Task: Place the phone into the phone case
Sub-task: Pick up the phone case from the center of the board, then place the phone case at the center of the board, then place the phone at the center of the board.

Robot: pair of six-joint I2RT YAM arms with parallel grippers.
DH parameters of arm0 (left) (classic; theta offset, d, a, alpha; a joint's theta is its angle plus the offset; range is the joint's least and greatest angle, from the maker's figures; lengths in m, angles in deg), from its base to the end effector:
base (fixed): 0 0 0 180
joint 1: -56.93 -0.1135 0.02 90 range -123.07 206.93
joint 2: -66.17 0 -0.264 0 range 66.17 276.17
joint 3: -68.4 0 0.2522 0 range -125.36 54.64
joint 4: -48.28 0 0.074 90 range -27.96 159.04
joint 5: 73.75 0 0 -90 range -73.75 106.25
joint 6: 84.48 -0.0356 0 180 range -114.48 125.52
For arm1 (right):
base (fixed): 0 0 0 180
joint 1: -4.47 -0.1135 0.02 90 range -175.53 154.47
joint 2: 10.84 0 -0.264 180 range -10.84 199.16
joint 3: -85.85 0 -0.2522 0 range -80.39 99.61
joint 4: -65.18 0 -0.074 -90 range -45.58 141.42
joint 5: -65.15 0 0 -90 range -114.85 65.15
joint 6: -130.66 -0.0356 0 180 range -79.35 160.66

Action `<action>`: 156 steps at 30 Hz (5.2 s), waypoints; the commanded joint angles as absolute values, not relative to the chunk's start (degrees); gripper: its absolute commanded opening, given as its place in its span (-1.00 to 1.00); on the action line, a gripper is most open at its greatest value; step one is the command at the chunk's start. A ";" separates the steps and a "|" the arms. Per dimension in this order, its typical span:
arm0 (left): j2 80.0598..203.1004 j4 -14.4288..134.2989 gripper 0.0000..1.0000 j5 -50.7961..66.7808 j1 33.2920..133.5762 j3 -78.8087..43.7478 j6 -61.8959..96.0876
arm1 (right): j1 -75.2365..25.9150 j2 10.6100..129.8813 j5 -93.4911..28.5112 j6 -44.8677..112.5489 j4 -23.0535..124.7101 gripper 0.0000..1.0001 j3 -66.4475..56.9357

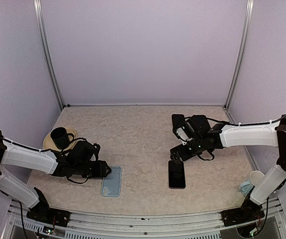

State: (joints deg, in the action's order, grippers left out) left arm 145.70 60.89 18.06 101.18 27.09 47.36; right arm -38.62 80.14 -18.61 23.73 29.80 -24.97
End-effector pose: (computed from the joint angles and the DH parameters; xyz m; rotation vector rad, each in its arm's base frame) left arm 0.1723 -0.1662 0.1321 0.0394 2.5578 -0.5917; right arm 0.2348 0.2144 0.1919 -0.5437 2.5232 0.2583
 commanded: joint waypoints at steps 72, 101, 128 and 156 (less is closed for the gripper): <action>188.52 94.45 -0.90 13.59 99.12 -39.76 -20.17 | -36.65 70.20 -13.31 31.89 25.93 0.99 -27.55; 182.38 85.78 0.96 24.57 105.49 -39.86 9.00 | -38.45 68.71 -12.57 15.61 17.67 0.99 -36.58; 170.55 82.56 0.98 36.22 107.37 -25.67 28.27 | -54.59 86.56 -5.74 15.29 18.33 0.99 -27.53; 167.80 82.61 0.98 36.87 107.36 -22.87 29.09 | -43.13 99.66 -17.70 46.42 29.36 0.99 -11.38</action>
State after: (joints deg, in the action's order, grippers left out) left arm 169.94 83.05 36.05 107.26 -23.55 28.67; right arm -45.55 97.26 -12.53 40.32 28.66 -13.37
